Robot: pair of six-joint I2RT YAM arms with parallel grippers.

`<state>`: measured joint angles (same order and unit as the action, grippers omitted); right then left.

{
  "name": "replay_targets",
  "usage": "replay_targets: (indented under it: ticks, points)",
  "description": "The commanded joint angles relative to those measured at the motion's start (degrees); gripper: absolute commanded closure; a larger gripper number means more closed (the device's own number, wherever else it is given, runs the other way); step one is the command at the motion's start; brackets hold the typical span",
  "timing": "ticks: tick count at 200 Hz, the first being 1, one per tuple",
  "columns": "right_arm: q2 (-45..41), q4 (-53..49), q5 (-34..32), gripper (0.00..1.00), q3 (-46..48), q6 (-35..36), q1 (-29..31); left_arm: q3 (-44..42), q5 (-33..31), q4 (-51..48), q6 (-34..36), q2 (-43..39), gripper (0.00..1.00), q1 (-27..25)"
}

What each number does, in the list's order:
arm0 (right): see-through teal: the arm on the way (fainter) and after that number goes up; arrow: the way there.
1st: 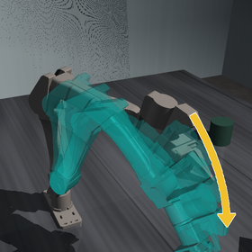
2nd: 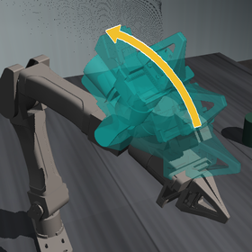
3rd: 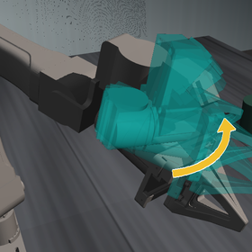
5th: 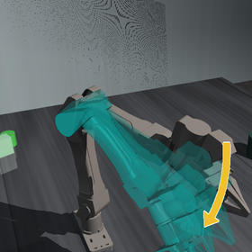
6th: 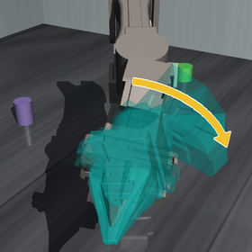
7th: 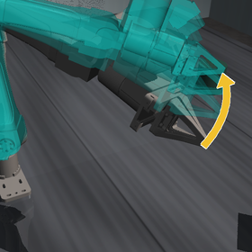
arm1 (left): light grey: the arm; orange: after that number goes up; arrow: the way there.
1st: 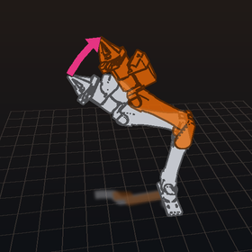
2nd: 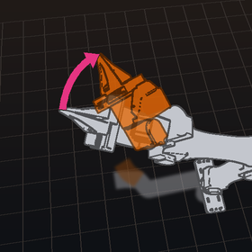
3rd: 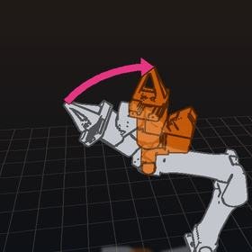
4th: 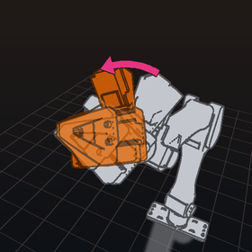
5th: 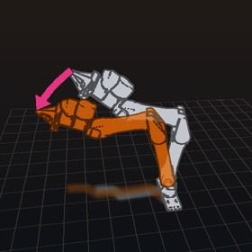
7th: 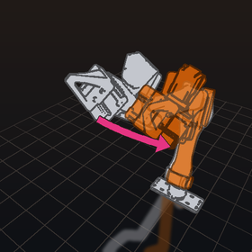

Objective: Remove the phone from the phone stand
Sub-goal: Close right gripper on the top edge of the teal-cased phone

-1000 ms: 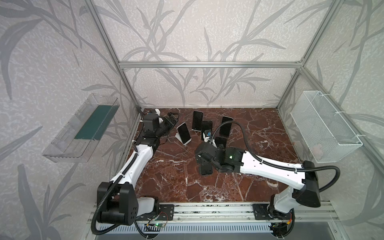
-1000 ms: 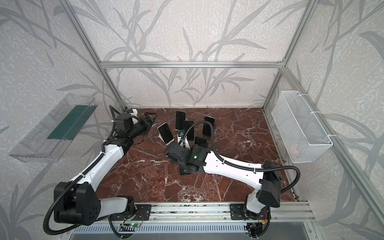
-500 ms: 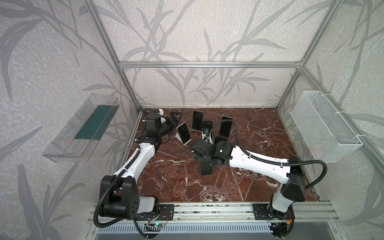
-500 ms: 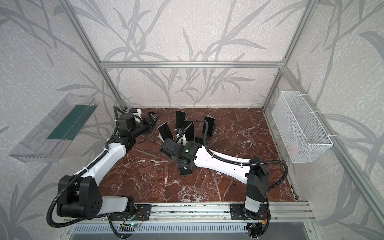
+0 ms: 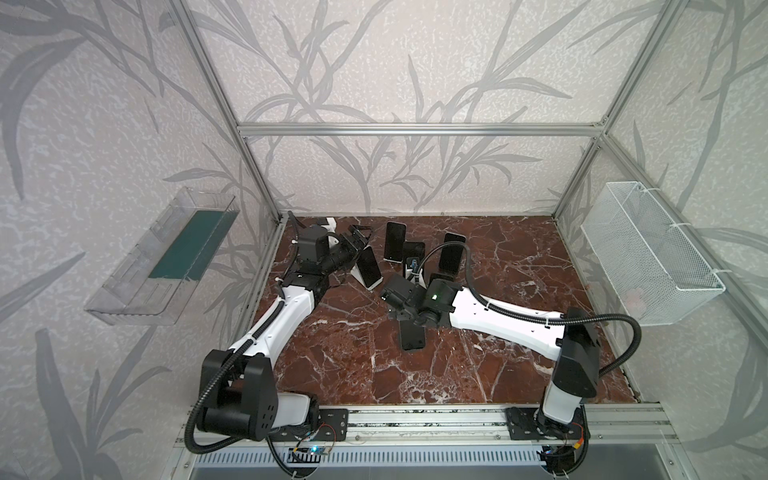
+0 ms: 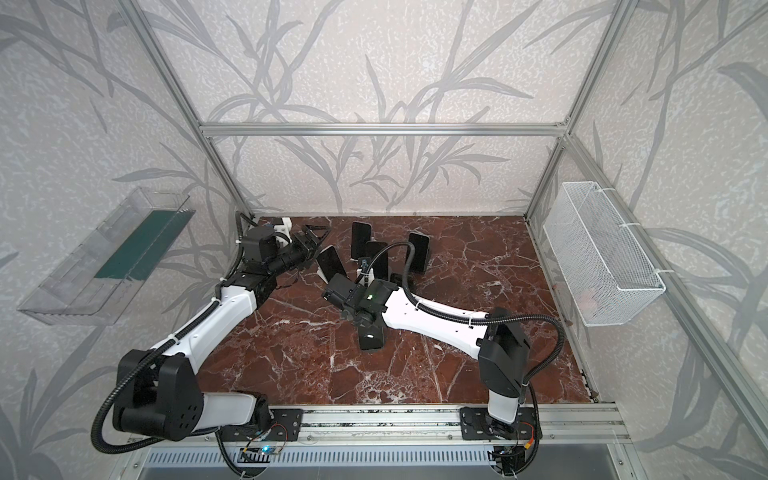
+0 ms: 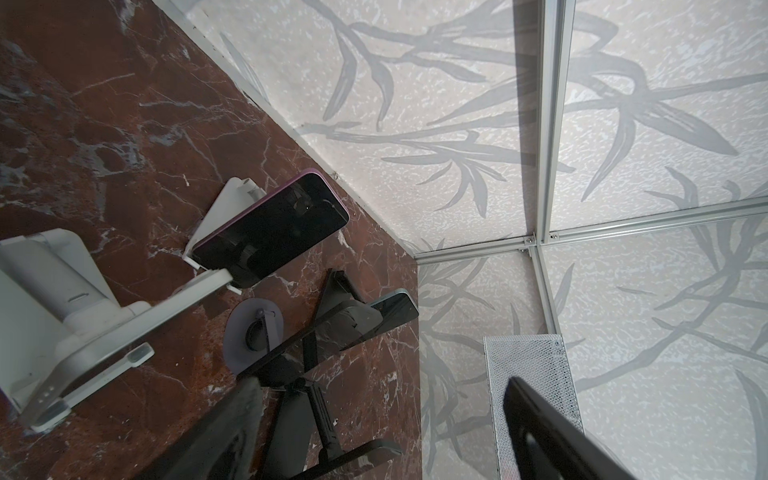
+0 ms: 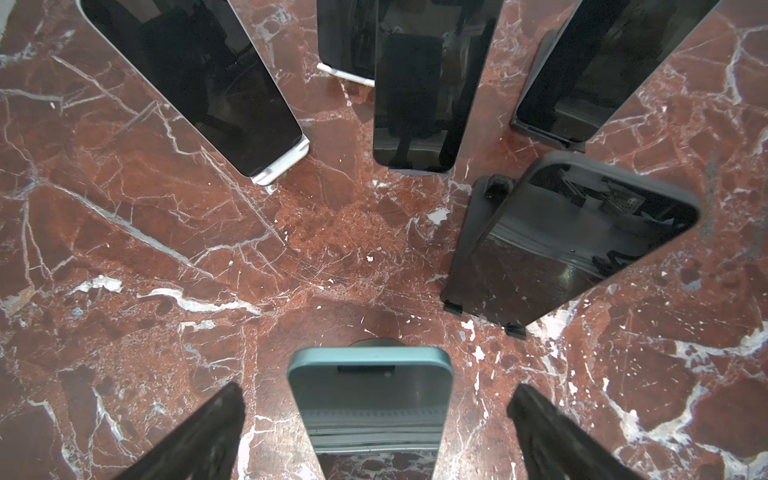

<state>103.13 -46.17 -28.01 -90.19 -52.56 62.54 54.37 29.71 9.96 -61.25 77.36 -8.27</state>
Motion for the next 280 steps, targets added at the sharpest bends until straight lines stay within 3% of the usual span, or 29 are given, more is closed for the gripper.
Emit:
replay_targets:
  ticks: [1, 112, 280]
  points:
    - [0.79, -1.03, -0.19, 0.01, -0.38, -0.67, -0.43, -0.55, 0.56, 1.64, -0.18, 0.33, 0.09, -0.48]
    - [3.23, 2.94, -1.20, 0.00, 0.55, -0.30, -1.03, -0.68, 1.08, 2.04, -0.75, 0.94, 0.09, -1.05]
    - [2.16, 9.71, -1.15, 0.20, 6.63, 0.17, -1.24, -0.82, 1.60, 2.70, -1.50, 2.35, 0.11, -1.07]
